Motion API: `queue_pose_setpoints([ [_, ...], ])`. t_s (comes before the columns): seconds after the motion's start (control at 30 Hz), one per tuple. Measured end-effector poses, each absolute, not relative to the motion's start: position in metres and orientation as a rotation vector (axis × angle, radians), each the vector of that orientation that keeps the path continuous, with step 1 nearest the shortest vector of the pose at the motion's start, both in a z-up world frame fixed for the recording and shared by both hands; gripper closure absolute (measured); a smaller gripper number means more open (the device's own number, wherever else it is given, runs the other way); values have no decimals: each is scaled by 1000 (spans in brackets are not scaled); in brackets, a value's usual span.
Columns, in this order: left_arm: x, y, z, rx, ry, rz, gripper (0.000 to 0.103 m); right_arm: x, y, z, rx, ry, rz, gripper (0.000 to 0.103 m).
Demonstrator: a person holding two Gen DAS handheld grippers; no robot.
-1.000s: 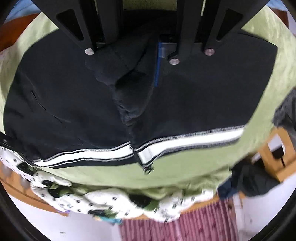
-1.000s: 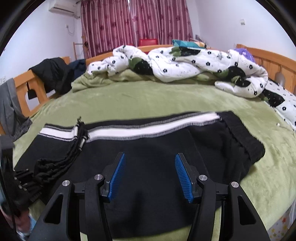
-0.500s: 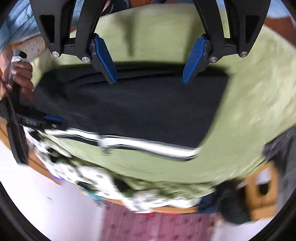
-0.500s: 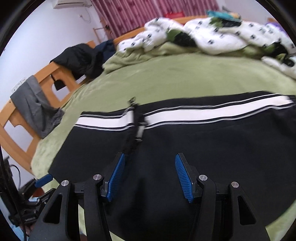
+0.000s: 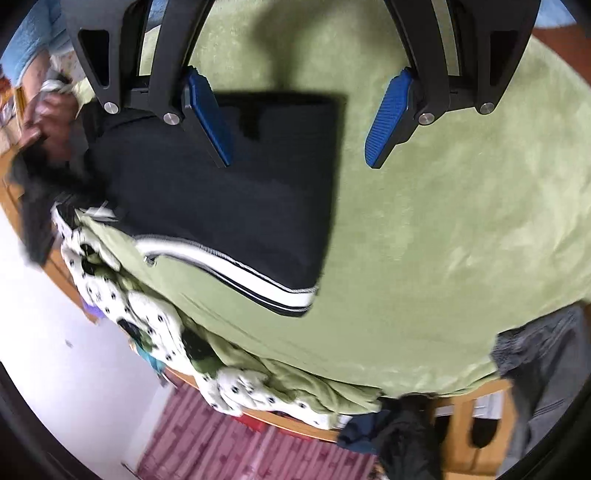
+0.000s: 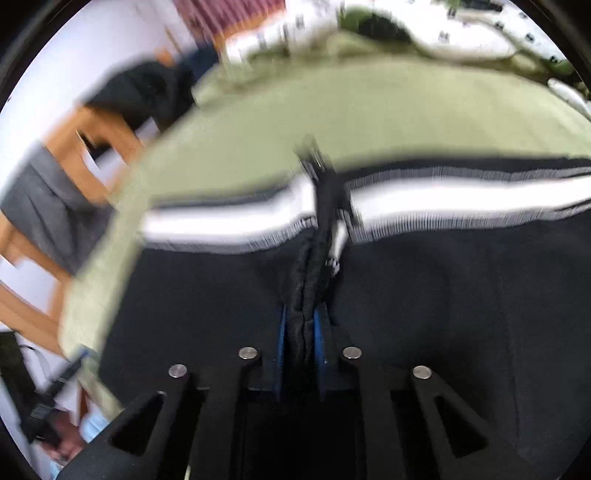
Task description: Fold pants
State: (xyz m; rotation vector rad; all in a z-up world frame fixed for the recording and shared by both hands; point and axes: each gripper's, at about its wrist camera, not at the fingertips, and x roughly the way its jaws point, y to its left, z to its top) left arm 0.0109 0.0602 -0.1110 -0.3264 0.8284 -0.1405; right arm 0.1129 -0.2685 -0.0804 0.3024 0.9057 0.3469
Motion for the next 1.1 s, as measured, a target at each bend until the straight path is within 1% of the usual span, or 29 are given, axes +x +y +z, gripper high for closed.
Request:
queue_pose_setpoints([
  [0.07, 12, 55, -118, -315, 835, -146, 31, 108, -264, -75, 242, 891, 324, 90],
  [0.13, 15, 53, -127, -313, 866, -145, 31, 113, -253, -98, 160, 979, 277, 86],
  [0.17, 18, 52, -132, -306, 894, -138, 31, 118, -245, -118, 99, 1055, 239, 83],
  [0.2, 21, 51, -135, -295, 913, -137, 31, 119, -245, -126, 85, 1066, 230, 81],
  [0.3, 22, 54, -122, -255, 894, -134, 31, 110, -246, -111, 100, 1003, 206, 80],
  [0.37, 22, 60, -105, -235, 835, -110, 31, 93, -245, -94, 85, 940, 217, 80],
  [0.4, 22, 62, -101, -234, 821, -105, 31, 79, -244, -86, 71, 903, 226, 78],
  [0.43, 25, 64, -98, -242, 821, -110, 31, 72, -245, -83, 68, 891, 234, 73],
  [0.5, 29, 63, -105, -259, 844, -132, 31, 58, -247, -85, 61, 889, 255, 70],
  [0.57, 32, 59, -123, -242, 890, -126, 31, 48, -246, -99, 30, 925, 246, 70],
  [0.6, 33, 57, -133, -231, 915, -124, 29, 44, -247, -110, 21, 946, 246, 70],
  [0.63, 32, 55, -141, -226, 917, -128, 28, 43, -245, -117, 23, 954, 250, 67],
  [0.67, 27, 54, -144, -220, 872, -133, 28, 42, -244, -123, 24, 955, 246, 64],
  [0.7, 22, 55, -144, -216, 845, -137, 27, 42, -251, -124, 31, 950, 244, 63],
  [0.87, 18, 57, -140, -230, 851, -143, 27, 37, -263, -119, 168, 949, 171, 62],
  [1.1, 15, 59, -138, -218, 850, -150, 27, 4, -253, -94, 102, 924, 53, 61],
])
